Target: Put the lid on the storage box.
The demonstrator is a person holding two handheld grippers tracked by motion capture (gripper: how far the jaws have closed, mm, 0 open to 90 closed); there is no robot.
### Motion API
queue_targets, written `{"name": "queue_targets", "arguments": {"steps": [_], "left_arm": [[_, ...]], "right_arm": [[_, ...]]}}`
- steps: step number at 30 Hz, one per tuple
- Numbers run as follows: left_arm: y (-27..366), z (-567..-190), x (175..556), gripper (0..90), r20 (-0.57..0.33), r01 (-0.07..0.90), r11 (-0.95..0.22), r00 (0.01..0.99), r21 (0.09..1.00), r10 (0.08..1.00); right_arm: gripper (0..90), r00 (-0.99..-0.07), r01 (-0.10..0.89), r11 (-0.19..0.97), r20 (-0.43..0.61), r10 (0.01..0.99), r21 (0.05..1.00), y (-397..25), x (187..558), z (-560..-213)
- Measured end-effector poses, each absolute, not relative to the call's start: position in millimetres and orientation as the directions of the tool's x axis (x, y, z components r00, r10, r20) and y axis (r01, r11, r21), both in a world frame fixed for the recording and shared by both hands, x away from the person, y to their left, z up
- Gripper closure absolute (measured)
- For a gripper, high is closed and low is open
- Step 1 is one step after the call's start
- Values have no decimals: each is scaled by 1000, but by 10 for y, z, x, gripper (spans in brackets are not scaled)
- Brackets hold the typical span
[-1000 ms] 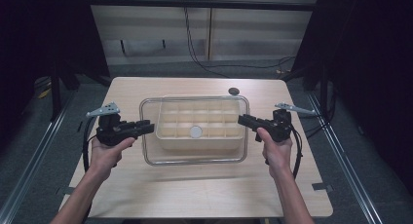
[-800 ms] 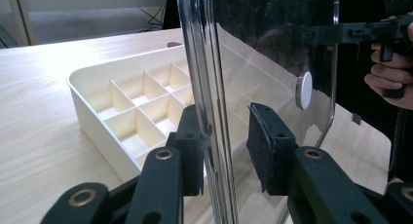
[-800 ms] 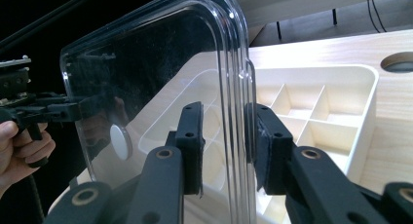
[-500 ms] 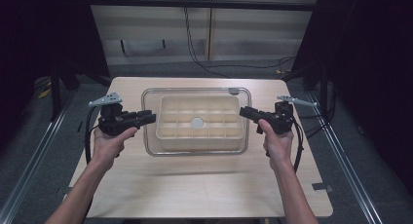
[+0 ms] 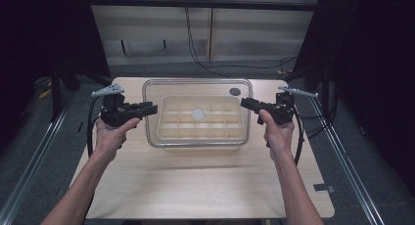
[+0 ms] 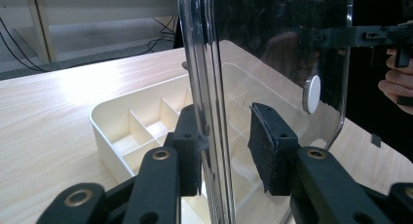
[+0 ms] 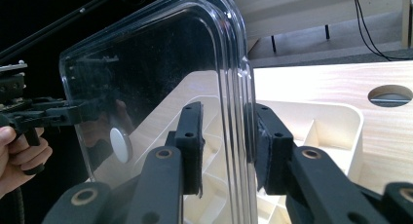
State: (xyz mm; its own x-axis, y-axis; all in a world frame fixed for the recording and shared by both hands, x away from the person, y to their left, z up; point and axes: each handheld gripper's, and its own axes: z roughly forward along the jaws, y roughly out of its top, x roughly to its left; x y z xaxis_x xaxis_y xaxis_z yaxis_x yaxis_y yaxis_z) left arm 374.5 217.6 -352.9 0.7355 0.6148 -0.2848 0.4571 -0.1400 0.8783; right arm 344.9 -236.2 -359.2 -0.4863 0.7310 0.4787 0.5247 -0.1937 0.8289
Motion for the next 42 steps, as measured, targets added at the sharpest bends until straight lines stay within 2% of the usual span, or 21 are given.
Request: {"name": "queue_targets", "arguments": {"steps": [42], "left_arm": [[2013,-3784,4215,605,-291,509,-155,687,847,666]], "right_arm": [[682,-413,572,-230,519,748,787,-2405,3885,-3870]]}}
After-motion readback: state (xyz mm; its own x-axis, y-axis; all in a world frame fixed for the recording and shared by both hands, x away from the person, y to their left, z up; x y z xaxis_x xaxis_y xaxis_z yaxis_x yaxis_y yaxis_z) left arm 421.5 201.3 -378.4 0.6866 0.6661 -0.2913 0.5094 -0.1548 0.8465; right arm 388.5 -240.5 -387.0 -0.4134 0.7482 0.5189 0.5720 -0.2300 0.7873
